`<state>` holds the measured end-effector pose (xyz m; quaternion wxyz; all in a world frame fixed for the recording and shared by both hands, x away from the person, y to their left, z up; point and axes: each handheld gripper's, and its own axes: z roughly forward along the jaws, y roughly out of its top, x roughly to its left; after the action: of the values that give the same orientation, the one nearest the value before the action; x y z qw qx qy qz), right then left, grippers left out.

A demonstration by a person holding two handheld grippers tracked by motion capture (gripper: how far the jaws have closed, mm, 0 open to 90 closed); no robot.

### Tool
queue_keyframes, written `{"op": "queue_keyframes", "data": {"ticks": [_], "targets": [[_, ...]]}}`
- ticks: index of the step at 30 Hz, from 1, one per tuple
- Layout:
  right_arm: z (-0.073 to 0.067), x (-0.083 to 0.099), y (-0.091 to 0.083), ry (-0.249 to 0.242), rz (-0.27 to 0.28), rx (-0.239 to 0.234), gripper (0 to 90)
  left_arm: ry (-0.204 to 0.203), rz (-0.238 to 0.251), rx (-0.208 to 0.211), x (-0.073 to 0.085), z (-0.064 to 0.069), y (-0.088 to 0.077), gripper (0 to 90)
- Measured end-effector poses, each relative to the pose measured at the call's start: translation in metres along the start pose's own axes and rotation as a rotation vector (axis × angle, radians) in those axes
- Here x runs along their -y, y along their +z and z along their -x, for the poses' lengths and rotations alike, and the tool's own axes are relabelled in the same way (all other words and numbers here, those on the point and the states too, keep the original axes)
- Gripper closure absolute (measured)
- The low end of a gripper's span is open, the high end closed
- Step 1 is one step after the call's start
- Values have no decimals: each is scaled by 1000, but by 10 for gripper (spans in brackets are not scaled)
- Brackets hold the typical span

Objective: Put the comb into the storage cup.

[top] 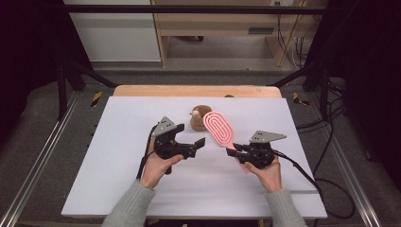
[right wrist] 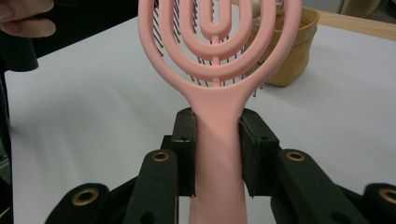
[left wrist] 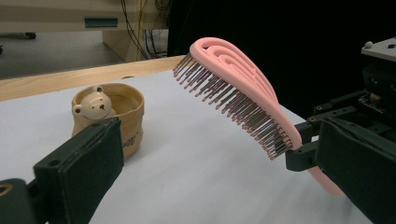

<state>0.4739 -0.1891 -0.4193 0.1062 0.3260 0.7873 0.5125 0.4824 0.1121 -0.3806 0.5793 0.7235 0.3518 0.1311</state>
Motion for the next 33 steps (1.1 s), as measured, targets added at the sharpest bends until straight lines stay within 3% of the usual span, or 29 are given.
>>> {"op": "queue_keyframes", "data": {"ticks": [33], "targets": [[-6, -2, -1, -7, 44, -30, 699, -28, 11, 19, -6, 19, 21, 11]]}}
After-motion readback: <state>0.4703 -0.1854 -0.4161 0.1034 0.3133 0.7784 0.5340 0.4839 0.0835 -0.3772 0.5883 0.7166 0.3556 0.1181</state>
